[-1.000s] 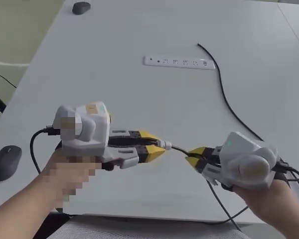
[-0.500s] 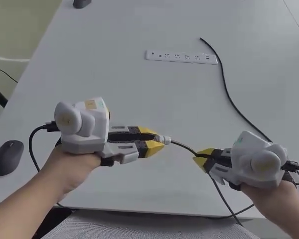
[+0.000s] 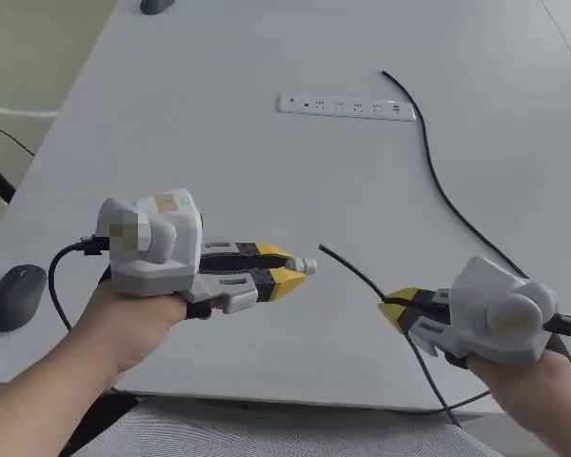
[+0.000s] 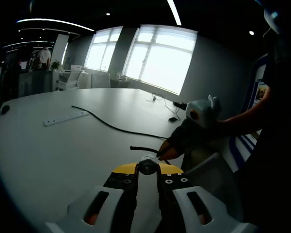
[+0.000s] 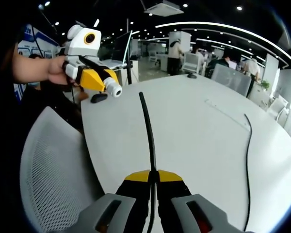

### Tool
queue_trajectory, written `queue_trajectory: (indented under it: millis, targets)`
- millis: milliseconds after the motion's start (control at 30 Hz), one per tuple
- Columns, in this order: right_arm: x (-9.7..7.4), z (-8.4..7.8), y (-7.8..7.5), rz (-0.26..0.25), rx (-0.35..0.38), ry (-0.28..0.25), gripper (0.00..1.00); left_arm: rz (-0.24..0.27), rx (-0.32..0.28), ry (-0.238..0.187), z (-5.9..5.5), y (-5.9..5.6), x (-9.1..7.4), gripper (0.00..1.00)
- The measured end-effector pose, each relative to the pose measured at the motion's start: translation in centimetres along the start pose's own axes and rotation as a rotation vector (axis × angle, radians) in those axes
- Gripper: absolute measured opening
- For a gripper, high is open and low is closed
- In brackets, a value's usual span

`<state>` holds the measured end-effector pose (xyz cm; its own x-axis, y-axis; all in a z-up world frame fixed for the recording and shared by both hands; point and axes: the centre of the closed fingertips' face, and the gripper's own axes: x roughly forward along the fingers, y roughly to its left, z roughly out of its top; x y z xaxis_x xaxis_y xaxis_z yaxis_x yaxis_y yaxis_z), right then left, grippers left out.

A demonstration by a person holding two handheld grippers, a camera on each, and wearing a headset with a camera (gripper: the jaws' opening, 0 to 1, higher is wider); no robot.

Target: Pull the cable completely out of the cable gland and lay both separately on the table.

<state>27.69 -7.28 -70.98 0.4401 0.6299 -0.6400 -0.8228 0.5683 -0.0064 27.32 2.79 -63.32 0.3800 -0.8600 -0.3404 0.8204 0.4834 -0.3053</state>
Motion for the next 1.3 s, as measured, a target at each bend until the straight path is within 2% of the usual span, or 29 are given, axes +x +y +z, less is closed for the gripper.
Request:
queue_trajectory:
  millis: [333, 733, 1067, 1300]
  targets:
    - [0.3, 0.2, 0.1, 0.006, -0.007, 0.015, 0.0, -0.008, -0.011, -0.001, -0.4, -0.2, 0.1, 0.15]
    - [1.8, 2.3, 0.0, 0.017, -0.039, 0.017, 0.0, 0.012, -0.031, -0.006, -1.2, 0.8, -0.6, 0.15]
    - [4.1, 4.6, 0.6, 0.047, -0.096, 0.019, 0.0, 0.038, -0.046, 0.002, -2.5, 1.9, -1.9, 0.15]
    - [6.3, 6.2, 1.0, 0.072, -0.126, 0.021, 0.0, 0.057, -0.063, 0.013, -4.3, 2.8, -3.2, 0.15]
